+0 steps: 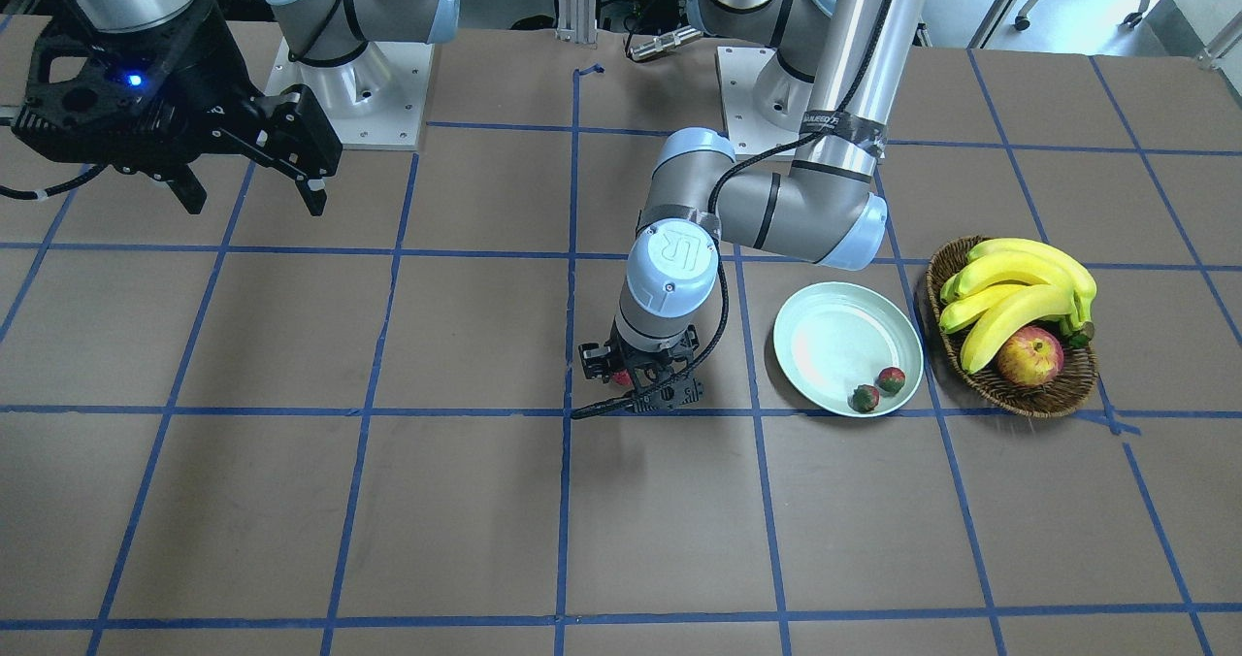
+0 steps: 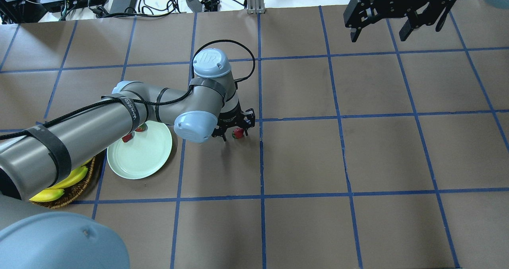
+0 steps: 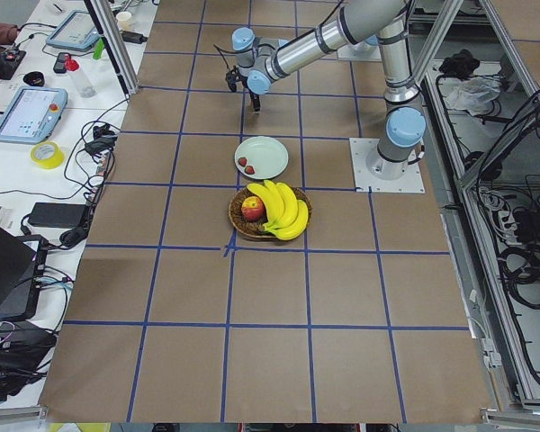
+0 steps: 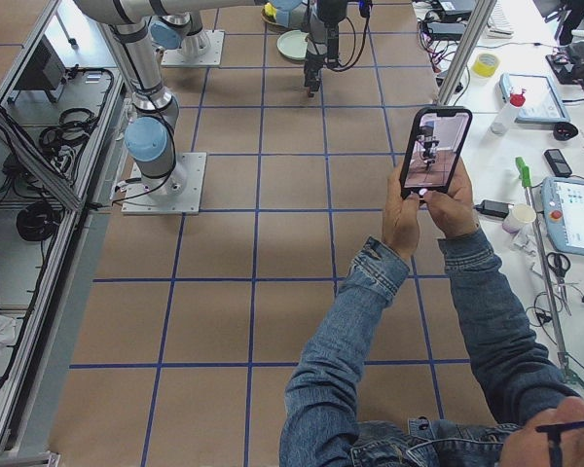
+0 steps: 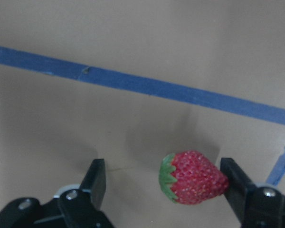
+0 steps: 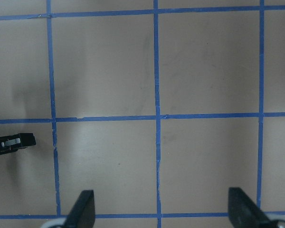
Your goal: Collect all strawberries into plate
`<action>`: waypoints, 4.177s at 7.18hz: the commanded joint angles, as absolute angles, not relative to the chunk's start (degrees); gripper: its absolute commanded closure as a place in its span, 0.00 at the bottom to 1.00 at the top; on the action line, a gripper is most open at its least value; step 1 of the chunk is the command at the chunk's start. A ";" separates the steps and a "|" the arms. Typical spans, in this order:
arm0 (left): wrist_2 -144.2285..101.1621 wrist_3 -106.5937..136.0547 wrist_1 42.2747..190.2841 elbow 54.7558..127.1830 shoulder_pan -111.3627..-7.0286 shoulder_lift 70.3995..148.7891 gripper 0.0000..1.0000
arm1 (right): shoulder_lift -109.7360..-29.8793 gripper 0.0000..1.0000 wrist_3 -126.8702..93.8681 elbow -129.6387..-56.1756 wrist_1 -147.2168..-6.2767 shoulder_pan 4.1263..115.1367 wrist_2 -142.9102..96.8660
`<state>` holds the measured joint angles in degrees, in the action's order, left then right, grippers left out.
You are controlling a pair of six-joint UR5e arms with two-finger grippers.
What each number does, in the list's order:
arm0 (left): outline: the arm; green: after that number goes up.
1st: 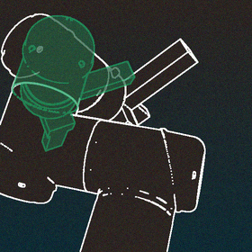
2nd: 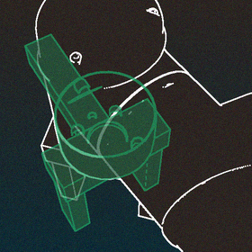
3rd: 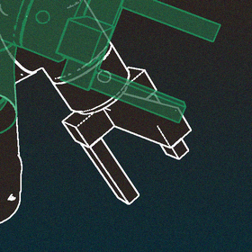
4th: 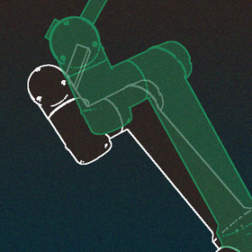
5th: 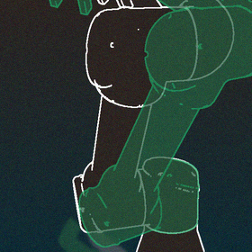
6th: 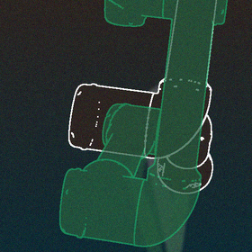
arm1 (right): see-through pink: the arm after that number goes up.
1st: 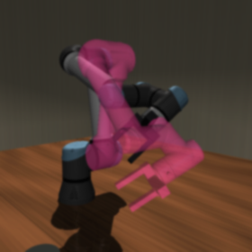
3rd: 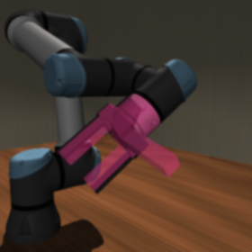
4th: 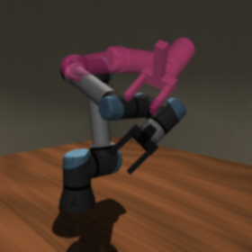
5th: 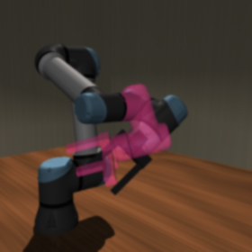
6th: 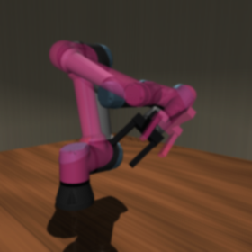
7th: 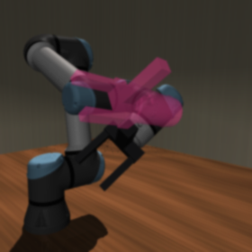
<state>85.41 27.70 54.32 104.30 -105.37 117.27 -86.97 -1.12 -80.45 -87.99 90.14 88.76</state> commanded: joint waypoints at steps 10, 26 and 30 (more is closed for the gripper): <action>87.10 -4.19 61.41 104.77 -84.77 107.94 0.87 | -87.01 0.00 -0.62 -80.51 -89.38 90.18 88.95; 93.33 2.36 81.74 91.24 -89.73 92.23 0.00 | -87.45 0.00 -0.53 -81.04 -89.30 90.09 89.12; 93.33 4.73 84.47 88.51 -95.97 86.84 0.00 | -87.54 0.00 -0.62 -81.04 -89.30 90.18 88.95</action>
